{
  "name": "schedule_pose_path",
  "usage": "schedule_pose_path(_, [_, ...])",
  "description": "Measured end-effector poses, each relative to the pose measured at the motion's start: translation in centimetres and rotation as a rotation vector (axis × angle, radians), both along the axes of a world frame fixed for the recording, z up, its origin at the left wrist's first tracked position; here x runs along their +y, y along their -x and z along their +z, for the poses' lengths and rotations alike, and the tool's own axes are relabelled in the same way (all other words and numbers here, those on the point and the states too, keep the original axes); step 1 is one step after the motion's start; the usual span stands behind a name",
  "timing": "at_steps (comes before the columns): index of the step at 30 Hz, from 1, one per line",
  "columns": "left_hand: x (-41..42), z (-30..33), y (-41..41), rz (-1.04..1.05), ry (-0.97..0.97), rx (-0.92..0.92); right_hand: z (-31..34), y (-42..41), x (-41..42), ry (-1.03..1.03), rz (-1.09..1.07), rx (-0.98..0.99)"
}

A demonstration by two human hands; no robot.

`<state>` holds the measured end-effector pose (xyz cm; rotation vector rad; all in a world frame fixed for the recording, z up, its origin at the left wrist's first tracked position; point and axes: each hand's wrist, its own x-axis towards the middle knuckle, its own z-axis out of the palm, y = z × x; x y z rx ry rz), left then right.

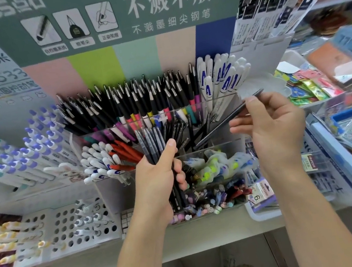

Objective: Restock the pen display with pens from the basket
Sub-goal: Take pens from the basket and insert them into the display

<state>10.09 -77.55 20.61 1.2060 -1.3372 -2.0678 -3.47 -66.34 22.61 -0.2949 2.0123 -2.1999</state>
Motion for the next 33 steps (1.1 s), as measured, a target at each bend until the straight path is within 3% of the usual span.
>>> schedule_pose_path(7, [0.3, 0.4, 0.0, -0.043, 0.001, 0.022, -3.5, -0.4, -1.8, -0.421, 0.124, 0.329])
schedule_pose_path(14, [0.9, 0.6, 0.4, -0.011, -0.150, 0.095, -5.3, -0.6, -2.9, -0.434, 0.130, 0.358])
schedule_pose_path(19, [0.7, 0.1, 0.4, -0.086, -0.053, 0.078, -3.0, -1.6, -2.1, -0.455, 0.069, 0.375])
schedule_pose_path(25, [1.2, 0.0, 0.9, -0.171, 0.044, 0.084, -0.1, -2.7, -1.5, -0.336, 0.563, -0.178])
schedule_pose_path(30, [1.1, 0.0, 1.1, -0.211, 0.111, 0.066, -1.2, -2.2, -1.1, -0.176, 0.604, -0.556])
schedule_pose_path(33, [1.4, 0.3, 1.2, -0.219, 0.110, 0.072, -1.3, -2.3, -1.0, -0.011, 0.544, -0.647])
